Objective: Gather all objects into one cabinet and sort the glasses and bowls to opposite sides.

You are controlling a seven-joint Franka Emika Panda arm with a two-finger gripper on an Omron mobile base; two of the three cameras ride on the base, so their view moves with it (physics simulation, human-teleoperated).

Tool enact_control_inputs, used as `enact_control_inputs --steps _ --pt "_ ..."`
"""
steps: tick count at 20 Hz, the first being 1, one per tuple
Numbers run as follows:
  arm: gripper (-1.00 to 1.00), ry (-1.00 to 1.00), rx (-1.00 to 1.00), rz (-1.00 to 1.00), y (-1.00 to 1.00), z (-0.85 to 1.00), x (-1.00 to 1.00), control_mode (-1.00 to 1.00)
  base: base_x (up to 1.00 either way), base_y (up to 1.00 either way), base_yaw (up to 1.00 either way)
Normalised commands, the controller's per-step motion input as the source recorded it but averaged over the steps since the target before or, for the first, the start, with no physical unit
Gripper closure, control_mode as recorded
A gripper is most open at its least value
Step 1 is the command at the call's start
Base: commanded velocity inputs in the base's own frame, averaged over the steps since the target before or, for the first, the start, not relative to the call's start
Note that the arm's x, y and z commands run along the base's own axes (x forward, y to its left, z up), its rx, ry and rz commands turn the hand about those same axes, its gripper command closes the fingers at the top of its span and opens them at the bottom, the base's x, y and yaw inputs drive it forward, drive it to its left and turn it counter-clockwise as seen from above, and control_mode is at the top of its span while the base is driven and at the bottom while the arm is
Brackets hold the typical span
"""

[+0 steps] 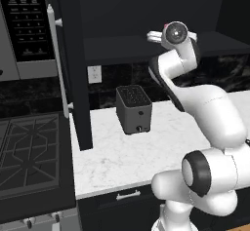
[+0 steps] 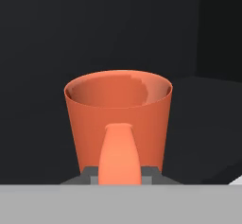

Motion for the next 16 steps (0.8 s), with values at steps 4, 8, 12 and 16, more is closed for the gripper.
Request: enact_control_inputs --steps 4,8,12,16 --pt "1.00 0.00 0.00 0.14 -0.01 0.28 -0.99 -1.00 0.00 0.00 0.00" --pt "1.00 0.01 0.00 0.14 0.00 0.04 -1.00 -1.00 0.00 0.00 0.00" --pt "1.00 0.01 0.00 0.16 0.00 -0.12 -1.00 -1.00 0.00 0.00 0.00" --pt "1.00 0.03 0.00 0.16 0.00 -0.17 -1.00 -1.00 0.00 0.00 0.00"
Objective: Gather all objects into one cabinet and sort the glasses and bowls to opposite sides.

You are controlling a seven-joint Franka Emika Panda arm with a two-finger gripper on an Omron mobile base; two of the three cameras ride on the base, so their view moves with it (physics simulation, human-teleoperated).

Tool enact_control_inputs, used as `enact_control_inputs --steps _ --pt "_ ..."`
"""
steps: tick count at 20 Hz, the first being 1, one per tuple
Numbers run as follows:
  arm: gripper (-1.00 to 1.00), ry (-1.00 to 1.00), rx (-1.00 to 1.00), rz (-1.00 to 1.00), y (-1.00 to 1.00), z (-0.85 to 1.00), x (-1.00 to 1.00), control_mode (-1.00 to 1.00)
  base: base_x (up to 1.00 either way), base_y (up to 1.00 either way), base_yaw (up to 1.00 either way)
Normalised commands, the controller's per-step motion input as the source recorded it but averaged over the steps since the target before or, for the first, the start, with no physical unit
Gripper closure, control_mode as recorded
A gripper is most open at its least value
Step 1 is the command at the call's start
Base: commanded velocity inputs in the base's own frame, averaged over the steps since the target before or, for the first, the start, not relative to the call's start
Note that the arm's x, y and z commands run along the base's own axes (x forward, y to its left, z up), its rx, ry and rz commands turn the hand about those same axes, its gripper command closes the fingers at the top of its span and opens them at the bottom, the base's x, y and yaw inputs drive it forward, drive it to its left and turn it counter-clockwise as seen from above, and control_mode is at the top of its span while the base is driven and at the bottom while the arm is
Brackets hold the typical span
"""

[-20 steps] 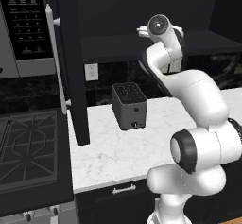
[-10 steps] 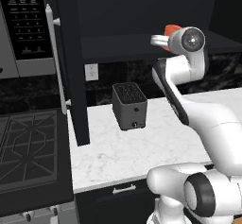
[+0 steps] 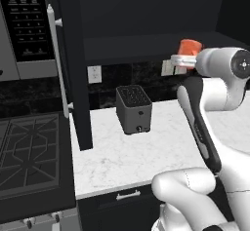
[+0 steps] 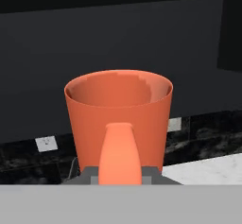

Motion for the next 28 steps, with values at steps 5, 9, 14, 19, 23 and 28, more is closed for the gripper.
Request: enact_control_inputs --steps 5,9,14,19,23,28 --pt "1.00 0.18 -0.04 0.13 0.00 0.00 -1.00 -1.00 0.00 0.00 0.00" --pt "1.00 0.19 -0.01 0.03 0.00 0.00 -0.84 -1.00 0.00 0.00 0.00" --pt "1.00 0.25 -0.03 -0.01 0.14 0.00 -0.59 -1.00 0.00 0.00 0.00" --pt "1.00 0.19 0.00 -0.03 0.08 0.00 -0.42 -1.00 0.00 0.00 0.00" --pt "1.00 0.01 0.00 0.00 0.27 0.00 -0.41 -1.00 0.00 0.00 0.00" --pt "1.00 0.00 -0.01 0.00 0.62 0.00 -0.33 -1.00 0.00 0.00 0.00"
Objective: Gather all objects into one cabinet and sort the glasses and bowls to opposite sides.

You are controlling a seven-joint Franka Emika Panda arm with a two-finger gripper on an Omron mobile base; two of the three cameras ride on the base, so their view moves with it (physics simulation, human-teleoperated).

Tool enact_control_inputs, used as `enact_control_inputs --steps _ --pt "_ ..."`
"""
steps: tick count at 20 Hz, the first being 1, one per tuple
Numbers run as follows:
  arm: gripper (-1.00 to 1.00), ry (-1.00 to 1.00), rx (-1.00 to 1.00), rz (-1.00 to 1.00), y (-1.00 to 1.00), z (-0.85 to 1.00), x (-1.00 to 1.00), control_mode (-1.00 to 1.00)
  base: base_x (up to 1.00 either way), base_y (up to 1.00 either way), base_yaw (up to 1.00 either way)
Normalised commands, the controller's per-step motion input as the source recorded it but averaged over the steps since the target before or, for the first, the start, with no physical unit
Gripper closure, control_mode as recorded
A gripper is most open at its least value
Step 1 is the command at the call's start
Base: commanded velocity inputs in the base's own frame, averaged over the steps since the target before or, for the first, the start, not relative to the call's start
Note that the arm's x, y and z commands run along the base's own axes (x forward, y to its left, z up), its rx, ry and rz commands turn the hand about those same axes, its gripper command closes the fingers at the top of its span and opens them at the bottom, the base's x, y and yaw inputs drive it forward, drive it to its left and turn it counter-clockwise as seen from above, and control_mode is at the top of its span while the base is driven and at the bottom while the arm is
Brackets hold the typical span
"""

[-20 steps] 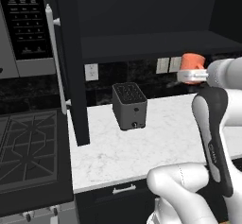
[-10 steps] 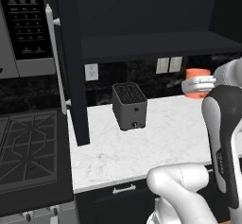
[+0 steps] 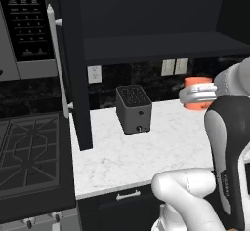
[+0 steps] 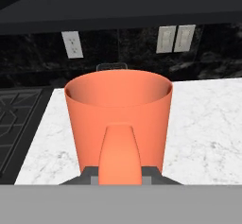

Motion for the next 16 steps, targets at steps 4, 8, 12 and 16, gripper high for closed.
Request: enact_control_inputs --steps 4,8,12,16 --pt "1.00 0.00 0.00 0.01 0.08 0.00 -0.06 -1.00 0.00 0.00 0.00" --pt "1.00 0.01 0.00 0.01 -0.13 0.00 0.00 -1.00 0.00 0.00 0.00" --pt "1.00 0.00 0.00 0.01 -0.24 0.00 0.00 -1.00 0.00 0.00 0.00" --pt "1.00 0.00 0.00 0.01 -0.11 0.00 0.00 -1.00 0.00 0.00 0.00"
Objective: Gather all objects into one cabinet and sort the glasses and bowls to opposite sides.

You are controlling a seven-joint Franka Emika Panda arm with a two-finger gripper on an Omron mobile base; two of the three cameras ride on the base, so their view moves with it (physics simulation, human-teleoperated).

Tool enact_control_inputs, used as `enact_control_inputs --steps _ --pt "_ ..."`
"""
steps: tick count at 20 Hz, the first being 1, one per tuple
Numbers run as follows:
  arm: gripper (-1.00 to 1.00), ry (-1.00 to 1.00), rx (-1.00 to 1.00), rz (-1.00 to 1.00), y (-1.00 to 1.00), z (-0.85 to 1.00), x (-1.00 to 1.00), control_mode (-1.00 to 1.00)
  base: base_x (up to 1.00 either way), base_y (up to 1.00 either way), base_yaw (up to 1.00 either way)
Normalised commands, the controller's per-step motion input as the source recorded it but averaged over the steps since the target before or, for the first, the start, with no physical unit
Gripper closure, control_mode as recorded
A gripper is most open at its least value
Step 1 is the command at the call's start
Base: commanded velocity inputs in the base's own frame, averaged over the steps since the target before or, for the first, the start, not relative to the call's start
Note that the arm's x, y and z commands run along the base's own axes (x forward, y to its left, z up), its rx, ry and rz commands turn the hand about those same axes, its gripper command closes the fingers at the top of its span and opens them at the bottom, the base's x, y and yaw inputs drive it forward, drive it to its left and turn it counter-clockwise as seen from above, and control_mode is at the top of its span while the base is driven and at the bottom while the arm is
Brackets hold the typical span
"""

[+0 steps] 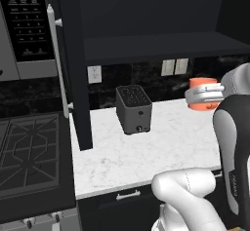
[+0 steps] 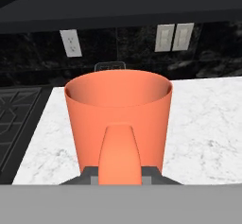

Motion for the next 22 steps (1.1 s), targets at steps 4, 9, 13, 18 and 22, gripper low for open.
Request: enact_control_inputs --steps 4,9,13,18,22 --pt "1.00 0.00 0.00 0.00 0.00 0.00 -0.01 1.00 -0.03 0.00 0.00" --pt "1.00 0.00 0.00 0.00 0.00 0.00 0.00 1.00 -0.73 -0.12 0.00" --pt "1.00 0.00 0.00 0.00 0.00 0.00 0.00 1.00 -1.00 -0.40 0.00" --pt "1.00 0.00 0.00 0.00 0.00 0.00 0.00 1.00 -1.00 -0.41 0.02" --pt "1.00 0.00 0.00 0.00 0.00 0.00 0.00 1.00 -0.59 -0.09 0.59"
